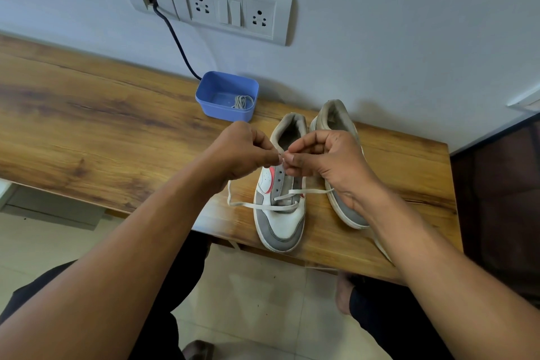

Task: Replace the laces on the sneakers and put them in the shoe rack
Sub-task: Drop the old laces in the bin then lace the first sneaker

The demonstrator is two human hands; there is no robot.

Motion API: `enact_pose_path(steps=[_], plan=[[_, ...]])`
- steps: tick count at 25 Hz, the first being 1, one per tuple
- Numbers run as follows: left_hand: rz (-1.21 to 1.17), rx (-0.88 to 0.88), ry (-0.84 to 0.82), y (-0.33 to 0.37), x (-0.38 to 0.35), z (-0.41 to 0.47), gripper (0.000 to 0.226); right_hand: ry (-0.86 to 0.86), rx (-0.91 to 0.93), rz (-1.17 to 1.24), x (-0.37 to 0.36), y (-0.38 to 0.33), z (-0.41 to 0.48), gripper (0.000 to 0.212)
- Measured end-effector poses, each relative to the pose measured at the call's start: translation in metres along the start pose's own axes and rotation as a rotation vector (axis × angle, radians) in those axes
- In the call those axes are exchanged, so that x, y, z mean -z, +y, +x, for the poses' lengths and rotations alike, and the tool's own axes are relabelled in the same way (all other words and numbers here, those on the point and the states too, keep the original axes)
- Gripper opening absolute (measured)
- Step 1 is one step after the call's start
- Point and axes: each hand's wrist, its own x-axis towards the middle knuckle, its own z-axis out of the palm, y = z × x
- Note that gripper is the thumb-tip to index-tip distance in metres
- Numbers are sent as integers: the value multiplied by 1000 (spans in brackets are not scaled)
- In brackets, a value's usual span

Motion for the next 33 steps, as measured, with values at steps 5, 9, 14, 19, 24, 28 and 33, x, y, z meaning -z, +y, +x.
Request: enact_pose_path(steps=[5, 9, 14, 19, 24, 28, 33], plan=[[240, 62, -10, -12, -6, 2, 11, -37, 116, -869, -1, 15, 1, 4], [316, 66, -27, -16, -17, 0, 10, -83, 91, -975, -7, 11, 2, 5], [352, 65, -24, -24, -22, 0, 14, -103, -11, -834, -3, 13, 8, 12], [378, 17, 29, -26, -29, -3, 9, -164, -33, -787, -3, 14, 10, 17], [386, -32, 66, -27, -34, -6, 10, -201, -66, -779, -3, 17, 14, 17], [385, -44, 142, -29, -41, -12, 12, -219, -62, -780, -3, 18, 16, 21], [495, -169, 278, -34, -63, -32, 7, -224, -59, -765, -1, 22, 18, 13]])
